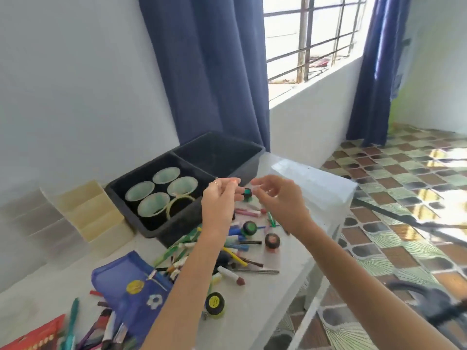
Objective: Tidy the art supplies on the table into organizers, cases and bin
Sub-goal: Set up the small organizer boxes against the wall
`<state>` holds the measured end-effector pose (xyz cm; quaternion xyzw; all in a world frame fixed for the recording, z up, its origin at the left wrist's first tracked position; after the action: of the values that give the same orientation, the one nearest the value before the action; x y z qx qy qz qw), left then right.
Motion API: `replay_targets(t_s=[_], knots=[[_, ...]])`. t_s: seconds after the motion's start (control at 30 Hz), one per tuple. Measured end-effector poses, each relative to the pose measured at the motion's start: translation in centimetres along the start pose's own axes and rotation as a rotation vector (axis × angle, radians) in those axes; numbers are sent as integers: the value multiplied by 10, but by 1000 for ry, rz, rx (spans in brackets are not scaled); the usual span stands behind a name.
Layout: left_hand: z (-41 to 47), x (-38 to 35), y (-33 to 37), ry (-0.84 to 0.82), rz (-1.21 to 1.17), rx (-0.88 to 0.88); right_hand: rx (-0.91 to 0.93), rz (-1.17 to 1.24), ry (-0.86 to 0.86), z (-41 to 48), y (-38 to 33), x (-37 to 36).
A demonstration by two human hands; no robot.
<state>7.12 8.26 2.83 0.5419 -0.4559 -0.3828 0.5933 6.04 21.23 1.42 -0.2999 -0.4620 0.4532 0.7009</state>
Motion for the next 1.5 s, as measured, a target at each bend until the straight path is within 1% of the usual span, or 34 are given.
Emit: replay_targets(t_s=[0.13,0.33,0.4,0.5,0.67,0.8,0.9,1.03,1.17,1.27,1.33,1.4,1.5], knots=[[10,-57,-2,-99,24,11,-49,-61,112,13,34,47],[48,-135,-15,-151,55,82,-114,-234,124,38,109,90],[66,-152,-23,-150,91,100,-125,-328,96,44,136,94],[95,-173,-32,-129,170,103,-149,-471,9,50,166,95],[142,-195,-52,-112,384,82,-61,-616,-81,55,198,89],[166,-205,-69,-125,461,143,-20,-573,-94,54,218,87],[173,-208,-79,-123,398,156,43,-554,-54,50,226,86],[174,-211,-80,-95,310,137,37,-387,-26,50,231,90],[177,-207,-61,-30,275,80,99,-227,74,60,223,95],[177,-200,-47,-16,217,66,143,-108,170,70,209,99],[172,-193,-40,-15,251,56,159,-43,224,77,198,103],[165,-183,-34,-15,269,24,189,1,276,81,187,107],[148,-161,-21,24,222,-11,213,47,341,80,174,111]])
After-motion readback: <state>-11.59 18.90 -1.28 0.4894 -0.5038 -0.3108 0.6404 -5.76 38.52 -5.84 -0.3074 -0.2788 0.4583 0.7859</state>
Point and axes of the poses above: each hand's wrist, its own z-axis towards the middle knuckle, its own x-axis out of the back of the hand, y = z × x, the point moved 1 cm from there along z, towards the middle knuckle, and after that the axes turned 5 degrees about x, right-handed, at the moved point
